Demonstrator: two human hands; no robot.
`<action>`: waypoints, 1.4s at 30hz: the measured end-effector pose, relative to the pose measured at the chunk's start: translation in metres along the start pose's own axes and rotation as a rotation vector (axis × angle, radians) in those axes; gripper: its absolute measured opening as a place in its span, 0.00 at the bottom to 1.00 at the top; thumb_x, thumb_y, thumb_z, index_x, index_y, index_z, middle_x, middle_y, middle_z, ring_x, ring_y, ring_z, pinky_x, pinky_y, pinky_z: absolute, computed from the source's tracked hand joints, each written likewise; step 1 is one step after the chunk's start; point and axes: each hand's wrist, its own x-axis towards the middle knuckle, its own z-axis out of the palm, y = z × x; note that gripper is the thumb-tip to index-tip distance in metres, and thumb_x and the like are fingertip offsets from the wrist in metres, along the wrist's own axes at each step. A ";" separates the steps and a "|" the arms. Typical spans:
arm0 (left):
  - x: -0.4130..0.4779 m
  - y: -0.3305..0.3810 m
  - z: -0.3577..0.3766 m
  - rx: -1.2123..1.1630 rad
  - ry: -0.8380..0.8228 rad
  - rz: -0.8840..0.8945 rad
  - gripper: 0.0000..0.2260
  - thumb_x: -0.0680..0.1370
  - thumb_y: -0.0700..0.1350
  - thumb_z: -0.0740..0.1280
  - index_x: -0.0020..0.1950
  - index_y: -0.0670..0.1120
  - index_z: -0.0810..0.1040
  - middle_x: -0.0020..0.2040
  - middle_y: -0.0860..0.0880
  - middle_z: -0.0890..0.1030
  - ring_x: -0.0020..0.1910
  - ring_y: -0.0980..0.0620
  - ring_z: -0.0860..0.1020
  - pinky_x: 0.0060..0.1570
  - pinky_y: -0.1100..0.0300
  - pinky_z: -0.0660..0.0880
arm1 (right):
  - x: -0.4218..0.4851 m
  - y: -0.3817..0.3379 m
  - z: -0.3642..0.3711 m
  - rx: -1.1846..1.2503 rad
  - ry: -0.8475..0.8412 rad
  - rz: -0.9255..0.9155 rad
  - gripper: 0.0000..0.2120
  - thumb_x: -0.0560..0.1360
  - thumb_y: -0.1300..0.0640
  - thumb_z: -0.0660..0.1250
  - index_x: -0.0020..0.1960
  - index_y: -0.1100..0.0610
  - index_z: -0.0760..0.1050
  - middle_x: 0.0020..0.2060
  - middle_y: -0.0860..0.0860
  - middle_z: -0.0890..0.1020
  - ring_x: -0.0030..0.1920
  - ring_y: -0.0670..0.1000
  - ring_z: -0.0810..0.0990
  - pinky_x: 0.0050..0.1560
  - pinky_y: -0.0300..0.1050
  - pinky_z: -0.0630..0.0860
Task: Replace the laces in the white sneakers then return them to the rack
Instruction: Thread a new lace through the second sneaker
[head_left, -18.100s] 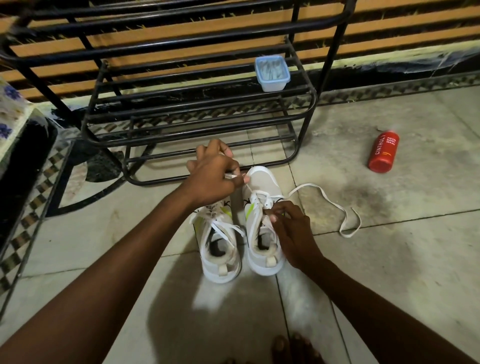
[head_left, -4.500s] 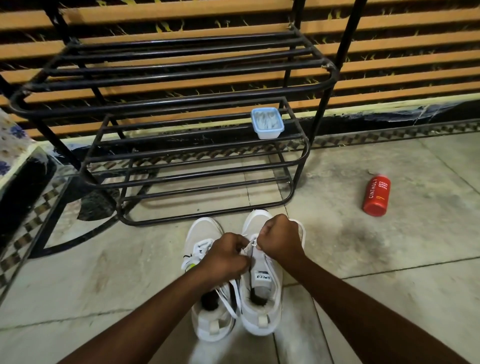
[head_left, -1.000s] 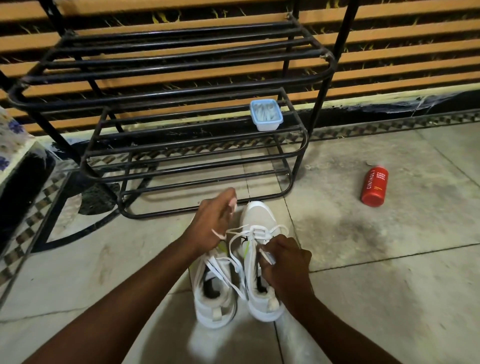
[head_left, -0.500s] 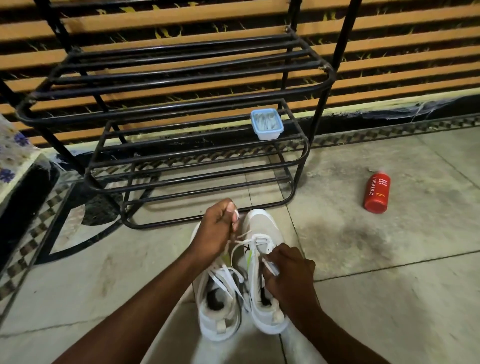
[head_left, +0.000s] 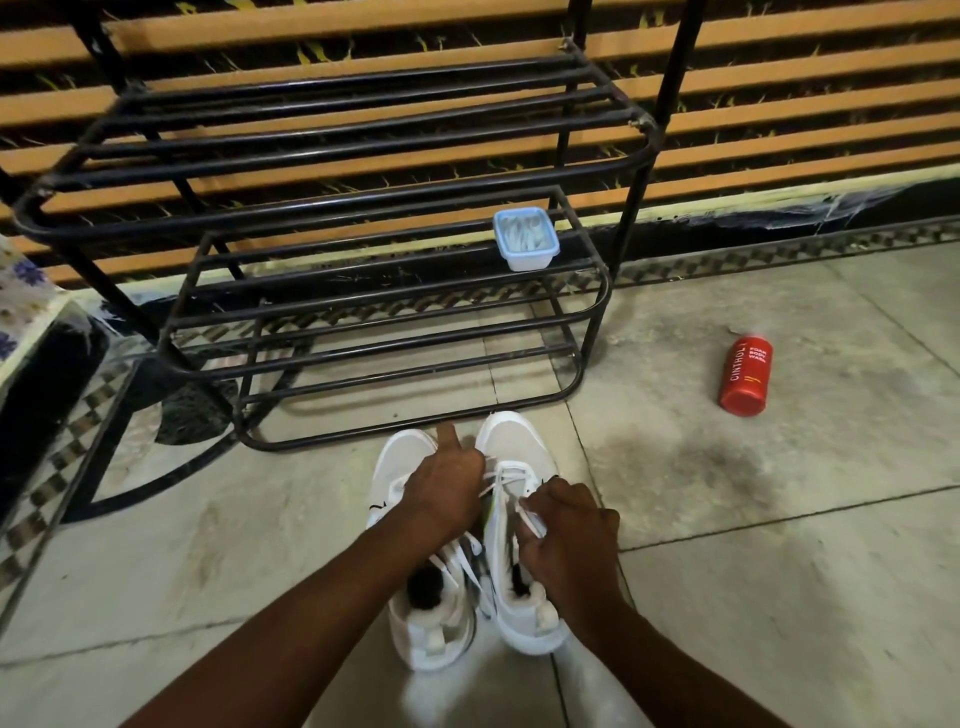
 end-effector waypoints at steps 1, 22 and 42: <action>0.000 0.000 -0.001 -0.009 -0.015 -0.002 0.16 0.78 0.41 0.69 0.65 0.43 0.76 0.67 0.42 0.64 0.54 0.36 0.81 0.60 0.47 0.78 | 0.000 0.000 0.000 -0.004 -0.004 -0.002 0.08 0.64 0.53 0.79 0.41 0.48 0.82 0.41 0.45 0.79 0.45 0.54 0.81 0.42 0.50 0.71; -0.055 -0.003 -0.077 -0.999 0.247 0.341 0.04 0.80 0.38 0.71 0.48 0.42 0.85 0.36 0.47 0.84 0.36 0.55 0.80 0.37 0.62 0.75 | 0.054 -0.043 -0.060 0.823 -0.104 -0.233 0.14 0.73 0.65 0.67 0.56 0.54 0.79 0.45 0.46 0.85 0.48 0.46 0.84 0.50 0.45 0.80; -0.044 -0.161 -0.028 -0.609 0.527 -0.136 0.04 0.79 0.41 0.73 0.45 0.48 0.87 0.37 0.51 0.85 0.40 0.49 0.83 0.47 0.53 0.77 | 0.085 -0.004 -0.064 1.038 0.036 0.487 0.08 0.71 0.59 0.66 0.38 0.57 0.83 0.27 0.53 0.76 0.29 0.51 0.71 0.30 0.43 0.65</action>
